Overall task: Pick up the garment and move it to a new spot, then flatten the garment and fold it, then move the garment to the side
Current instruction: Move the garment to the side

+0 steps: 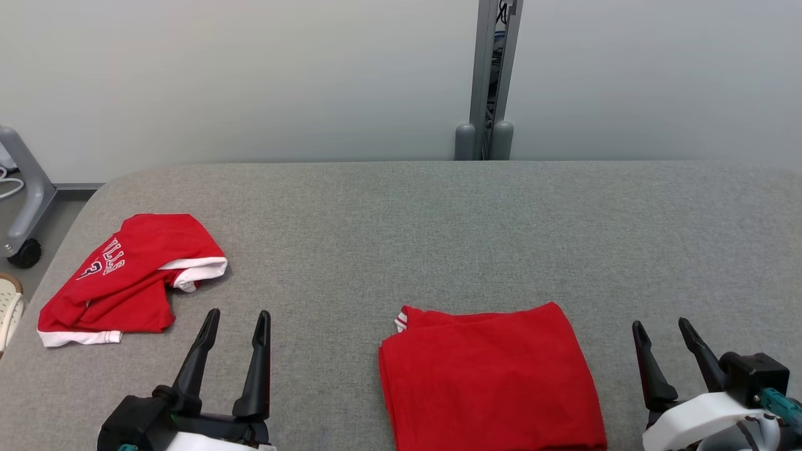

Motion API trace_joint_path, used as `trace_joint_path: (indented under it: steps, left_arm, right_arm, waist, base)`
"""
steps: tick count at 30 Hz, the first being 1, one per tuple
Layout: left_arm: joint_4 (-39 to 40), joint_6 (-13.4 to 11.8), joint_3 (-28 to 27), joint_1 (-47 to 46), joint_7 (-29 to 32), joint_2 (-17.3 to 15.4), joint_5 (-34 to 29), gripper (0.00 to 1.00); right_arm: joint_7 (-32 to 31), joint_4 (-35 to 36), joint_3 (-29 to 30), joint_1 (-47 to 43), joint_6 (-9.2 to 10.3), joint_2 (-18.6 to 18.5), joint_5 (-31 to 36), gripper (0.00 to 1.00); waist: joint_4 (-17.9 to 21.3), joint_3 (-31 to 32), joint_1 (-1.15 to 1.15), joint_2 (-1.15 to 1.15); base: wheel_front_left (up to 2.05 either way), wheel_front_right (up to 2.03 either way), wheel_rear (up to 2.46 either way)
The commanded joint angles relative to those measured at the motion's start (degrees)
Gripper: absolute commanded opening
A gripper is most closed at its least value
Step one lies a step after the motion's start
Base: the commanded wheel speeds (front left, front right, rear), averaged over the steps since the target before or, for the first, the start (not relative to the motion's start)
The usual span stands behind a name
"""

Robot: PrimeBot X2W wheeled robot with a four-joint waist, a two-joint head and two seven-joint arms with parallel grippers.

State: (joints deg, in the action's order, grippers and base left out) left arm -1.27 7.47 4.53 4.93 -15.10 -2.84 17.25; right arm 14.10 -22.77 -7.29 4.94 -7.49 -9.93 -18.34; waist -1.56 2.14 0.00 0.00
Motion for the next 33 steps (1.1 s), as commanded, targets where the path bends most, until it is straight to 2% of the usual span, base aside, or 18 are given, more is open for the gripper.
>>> trace_joint_path:
  steps: [1,15,21,27,33]
  left_arm:
    - [0.24,0.03,-0.15,0.46,-0.1,-0.17,-0.18,1.0]
    - [0.48,0.03,-0.06,0.87,-0.1,-0.16,-0.18,1.0]
    - [-0.12,0.03,0.52,0.49,-0.1,-0.16,-0.26,1.0]
    - [-0.69,0.03,1.24,-0.45,-0.1,-0.15,-0.84,1.0]
    - [-0.87,0.04,2.08,-1.43,-0.1,-0.15,-1.53,1.0]
  right_arm:
    - [0.32,-0.27,0.03,-0.44,-0.01,-0.2,0.09,1.0]
    - [0.8,-1.92,-1.31,0.22,-0.01,-0.58,-0.55,1.0]
    - [-1.21,-3.27,-3.99,1.05,-0.01,-1.75,-2.94,1.0]
    - [-4.57,-3.9,-7.44,2.62,-0.01,-3.28,-9.16,1.0]
    - [-10.82,-4.88,-12.21,5.38,-0.01,-5.49,-19.18,1.0]
  waist:
    - [-0.01,-0.07,0.0,0.0]
    - [-0.58,-0.42,0.0,0.0]
    - [-0.73,-1.02,0.0,0.0]
    - [-0.95,-2.27,0.0,0.0]
    - [-1.45,-4.39,0.0,0.0]
  base:
    - [0.0,0.0,0.0]
    - [0.0,0.0,0.0]
    - [0.0,0.0,0.0]
    - [0.0,0.0,0.0]
    - [0.0,0.0,0.0]
